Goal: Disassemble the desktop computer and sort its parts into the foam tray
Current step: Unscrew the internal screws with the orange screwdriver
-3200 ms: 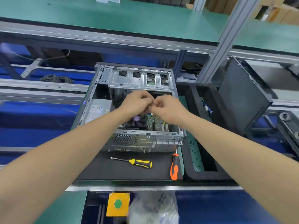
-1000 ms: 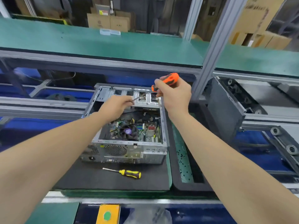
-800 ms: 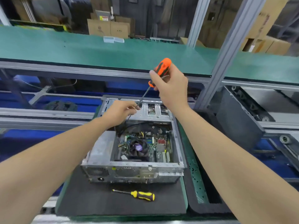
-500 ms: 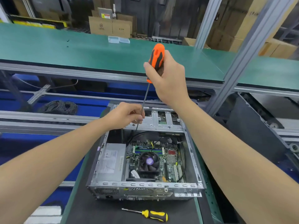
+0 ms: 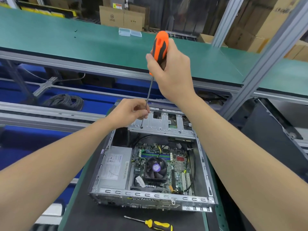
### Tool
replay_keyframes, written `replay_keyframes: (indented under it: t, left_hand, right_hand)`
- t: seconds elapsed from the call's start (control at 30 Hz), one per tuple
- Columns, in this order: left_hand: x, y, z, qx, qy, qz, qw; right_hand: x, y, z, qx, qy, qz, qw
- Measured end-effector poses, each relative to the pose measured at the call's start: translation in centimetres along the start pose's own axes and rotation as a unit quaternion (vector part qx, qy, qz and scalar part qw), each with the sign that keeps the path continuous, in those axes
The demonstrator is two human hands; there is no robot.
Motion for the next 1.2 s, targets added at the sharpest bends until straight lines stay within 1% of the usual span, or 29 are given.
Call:
replay_keyframes:
  t: [0.17,0.27,0.3,0.37,0.4,0.43,0.47,0.5,0.53,0.57,0.63,0.73,0.8,0.83,0.9,1.0,1.07,1.13,1.2]
  left_hand:
    - [-0.2,-0.5,0.2,0.015,-0.024,0.008,1.000]
    - [0.1,-1.1,-0.1,0.027,-0.033,0.044,0.998]
    - [0.1,-1.4,-0.2,0.022,-0.028,0.072,0.997]
    - [-0.1,-1.7,-0.9,0.025,0.022,0.117,0.993]
    - [-0.2,-1.8,-1.3,0.050,0.050,0.103,0.992]
    - [-0.3,-2.1,-1.8,0.085,0.060,0.069,0.992]
    - [-0.5,-2.4,-2.2,0.132,0.043,0.040,0.989]
    - [-0.7,-2.7,-2.7,0.185,-0.004,0.018,0.983]
    - [-1.0,-2.8,-3.2,0.230,-0.063,0.035,0.971]
    - [-1.2,-3.0,-3.5,0.257,-0.118,0.083,0.956]
    - [-1.7,-3.3,-3.4,0.280,-0.182,0.190,0.923]
    - [-3.2,-3.8,-2.8,0.339,-0.271,0.251,0.865]
    - [-3.9,-4.2,-2.5,0.387,-0.305,0.253,0.832]
    - [-4.2,-4.7,-2.4,0.402,-0.312,0.245,0.825]
    - [-4.8,-5.8,-2.4,0.446,-0.287,0.214,0.820]
    - [-5.4,-7.7,-2.2,0.505,-0.288,0.202,0.788]
    - [-5.7,-8.8,-1.9,0.508,-0.309,0.229,0.771]
    - [-6.1,-9.3,-1.8,0.494,-0.357,0.271,0.745]
    - [-6.7,-9.7,-2.0,0.482,-0.404,0.287,0.722]
  right_hand:
    - [-0.2,0.6,0.4,-0.009,-0.011,-0.009,1.000]
    - [-1.1,1.3,-0.1,-0.018,-0.034,-0.011,0.999]
    - [-1.5,1.6,-0.4,-0.021,-0.046,-0.011,0.999]
    - [-2.4,2.2,-1.0,-0.026,-0.072,-0.016,0.997]
    - [-2.8,2.5,-1.3,-0.030,-0.083,-0.019,0.996]
    - [-3.3,2.8,-1.7,-0.034,-0.092,-0.022,0.995]
    - [-3.7,3.1,-1.9,-0.037,-0.098,-0.022,0.994]
    - [-4.1,3.4,-2.2,-0.039,-0.105,-0.024,0.993]
    - [-4.5,3.6,-2.5,-0.041,-0.111,-0.028,0.993]
    - [-4.8,3.8,-2.7,-0.042,-0.118,-0.034,0.992]
    - [-5.5,4.1,-3.1,-0.042,-0.127,-0.041,0.990]
    - [-6.1,4.4,-3.5,-0.042,-0.135,-0.042,0.989]
    - [-6.3,4.5,-3.7,-0.044,-0.135,-0.041,0.989]
    - [-6.3,4.6,-3.8,-0.045,-0.133,-0.039,0.989]
    - [-6.3,4.8,-4.2,-0.047,-0.127,-0.034,0.990]
    - [-6.4,5.2,-4.8,-0.047,-0.133,-0.032,0.990]
    - [-6.6,5.4,-5.2,-0.048,-0.140,-0.032,0.988]
    - [-6.6,5.5,-5.5,-0.046,-0.137,-0.029,0.989]
    - [-6.5,5.5,-5.6,-0.046,-0.130,-0.029,0.990]
Point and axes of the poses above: each hand's wrist, its own z-axis towards the middle knuckle, its own x-axis out of the back of the hand, y = z × x, the point moved 2 cm from there along z, towards the middle knuckle, and after that the axes turned 7 degrees about -z, right-handed, at the moved point
